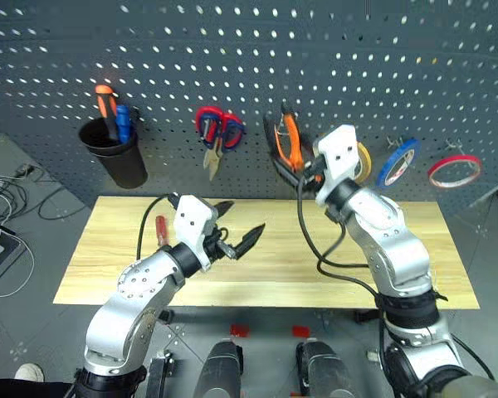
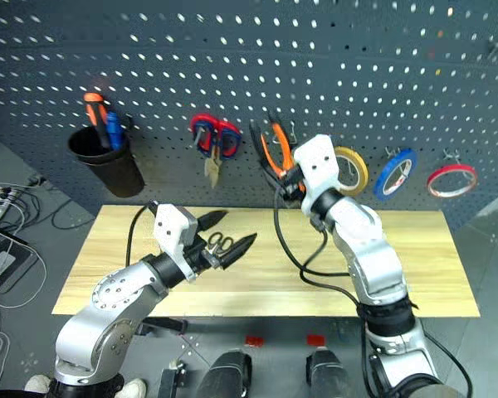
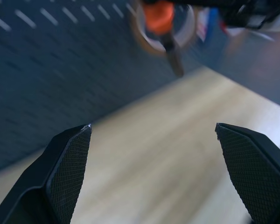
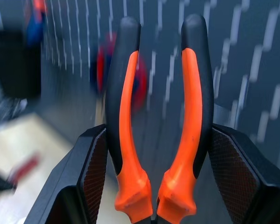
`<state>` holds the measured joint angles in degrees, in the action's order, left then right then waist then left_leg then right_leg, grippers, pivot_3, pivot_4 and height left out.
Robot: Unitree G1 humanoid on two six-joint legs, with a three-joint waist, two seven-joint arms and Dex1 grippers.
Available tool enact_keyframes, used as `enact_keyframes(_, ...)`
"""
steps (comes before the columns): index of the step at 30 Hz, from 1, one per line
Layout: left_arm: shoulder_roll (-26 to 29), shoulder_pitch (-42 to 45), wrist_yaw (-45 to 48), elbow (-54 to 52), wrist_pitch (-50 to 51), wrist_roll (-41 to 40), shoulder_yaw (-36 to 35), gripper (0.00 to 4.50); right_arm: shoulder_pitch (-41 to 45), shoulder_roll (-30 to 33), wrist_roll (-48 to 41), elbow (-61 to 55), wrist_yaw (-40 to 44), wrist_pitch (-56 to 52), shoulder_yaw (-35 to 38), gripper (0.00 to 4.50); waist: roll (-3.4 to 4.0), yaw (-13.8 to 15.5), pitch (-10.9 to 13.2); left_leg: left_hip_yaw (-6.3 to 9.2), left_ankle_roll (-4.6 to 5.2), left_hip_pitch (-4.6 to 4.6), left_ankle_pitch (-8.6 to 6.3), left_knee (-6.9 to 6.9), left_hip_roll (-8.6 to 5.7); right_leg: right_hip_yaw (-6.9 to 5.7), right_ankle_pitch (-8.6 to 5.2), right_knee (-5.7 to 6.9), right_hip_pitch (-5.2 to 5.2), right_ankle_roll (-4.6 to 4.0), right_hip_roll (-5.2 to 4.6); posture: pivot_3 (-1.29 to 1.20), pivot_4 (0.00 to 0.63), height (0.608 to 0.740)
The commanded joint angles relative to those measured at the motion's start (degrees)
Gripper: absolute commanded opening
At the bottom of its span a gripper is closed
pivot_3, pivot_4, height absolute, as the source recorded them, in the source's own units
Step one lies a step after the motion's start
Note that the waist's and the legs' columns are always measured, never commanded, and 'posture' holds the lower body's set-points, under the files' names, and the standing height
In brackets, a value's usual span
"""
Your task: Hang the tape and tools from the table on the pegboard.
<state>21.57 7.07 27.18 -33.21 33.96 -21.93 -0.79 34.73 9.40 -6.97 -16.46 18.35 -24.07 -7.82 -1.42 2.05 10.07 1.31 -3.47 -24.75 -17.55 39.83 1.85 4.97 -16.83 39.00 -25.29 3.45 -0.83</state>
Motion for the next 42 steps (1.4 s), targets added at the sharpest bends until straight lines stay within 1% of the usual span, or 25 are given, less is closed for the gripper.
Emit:
enact_keyframes(1, -0.93, 2.45, -1.6, 2.17, -3.88, 1.99, 0.03, 4.5, 4.88, -1.49, 3.59, 3.48, -3.77, 10.96, 1.66, 2.91, -0.05, 0.81, -1.64, -0.02, 0.0, 0.0, 0.0, -0.02, -0.06, 0.0, 0.0, -0.01, 0.01, 0.0, -0.04, 0.21, 0.016, 0.74)
enact_keyframes(4, -1.92, 5.9, -2.31, 5.73, -6.02, 3.43, 0.95, 4.5, 9.14, -2.09, 6.61, 9.44, -6.59, 17.7, 1.76, 2.91, -0.23, 1.78, -3.4, -0.04, 0.05, 0.05, 0.07, 0.01, -0.18, -0.05, 0.0, -0.01, 0.14, 0.0, -0.1, 0.21, 0.004, 0.74)
enact_keyframes(8, -3.55, 11.02, -3.06, 12.31, -9.08, 5.87, 1.77, 4.5, 14.24, -3.21, 8.87, 19.36, -10.15, 25.38, 2.35, 2.91, -0.3, 2.41, -4.86, -0.02, 0.04, 0.29, 0.11, -0.01, -0.2, -0.08, 0.0, 0.01, 0.41, 0.0, -0.1, 0.21, 0.0, 0.74)
enact_keyframes(9, -3.9, 12.42, -3.53, 14.25, -9.99, 6.87, 2.04, 4.5, 15.34, -3.32, 9.56, 22.19, -11.17, 27.55, 2.63, 2.91, -0.3, 2.42, -5.02, -0.01, 0.04, 0.42, 0.11, -0.03, -0.2, -0.12, 0.0, -0.01, 0.6, -0.01, -0.09, 0.21, 0.001, 0.74)
enact_keyframes(11, -4.97, 15.17, -4.13, 17.35, -11.15, 7.76, 2.44, 4.5, 17.34, -3.3, 10.87, 27.6, -13.16, 31.68, 3.04, 2.91, -0.34, 2.52, -5.36, 0.01, 0.05, 0.99, 0.11, -0.21, -0.23, -0.14, -0.01, -0.06, 1.15, -0.03, -0.1, 0.21, 0.007, 0.74)
enact_keyframes(17, -7.59, 20.57, -4.21, 23.81, -13.63, 9.39, 4.01, 4.5, 21.59, -4.12, 12.26, 41.82, -18.08, 40.1, 4.65, 2.91, -0.34, 2.21, -5.56, 0.03, 0.05, 1.03, 0.11, -0.24, -0.25, -0.14, -0.02, -0.02, 1.15, -0.04, -0.1, 0.21, 0.036, 0.74)
enact_keyframes(21, -7.81, 22.1, -3.79, 26.94, -14.96, 10.19, 4.16, 4.5, 22.12, -4.7, 12.41, 46.24, -19.08, 42.29, 5.15, 2.91, -0.31, 1.83, -5.54, 0.04, 0.05, 1.03, 0.11, -0.27, -0.23, -0.17, -0.03, 0.02, 1.13, -0.05, -0.1, 0.22, 0.063, 0.74)
enact_keyframes(25, -7.58, 22.44, -3.62, 28.35, -15.38, 10.61, 4.13, 4.5, 21.2, -5.52, 11.98, 48.28, -19.22, 42.71, 5.36, 2.91, -0.25, 1.39, -5.49, 0.08, 0.06, 1.05, 0.11, -0.29, -0.23, -0.23, -0.03, 0.05, 1.14, -0.06, -0.1, 0.22, 0.088, 0.74)
enact_keyframes(30, -7.23, 21.02, -3.54, 27.0, -14.4, 10.48, 3.98, 4.5, 18.85, -7.69, 10.68, 47.49, -19.17, 40.97, 5.77, 2.91, -0.07, 1.16, -5.36, 0.2, 0.06, 1.04, 0.11, -0.29, -0.21, -0.86, -0.03, 0.07, 1.17, -0.07, -0.27, 0.23, 0.115, 0.74)
enact_keyframes(36, -6.99, 19.63, -3.81, 25.91, -13.61, 10.4, 4.09, 4.5, 16.93, -10.13, 10.07, 48.99, -19.74, 41.06, 6.19, 2.91, 0.33, 1.2, -4.94, 0.2, 0.09, 1.1, 0.11, -0.29, -0.22, -0.9, -0.04, 0.08, 1.23, -0.07, -0.29, 0.25, 0.141, 0.74)
enact_keyframes(42, -7.48, 19.35, -3.95, 25.28, -12.73, 10.15, 4.29, 4.5, 18.35, -9.83, 9.86, 54.89, -21.42, 43.75, 7.47, 2.91, 0.58, 1.26, -4.49, 0.22, 0.1, 1.18, 0.11, -0.29, -0.23, -0.91, -0.04, 0.05, 1.3, -0.07, -0.29, 0.25, 0.158, 0.74)
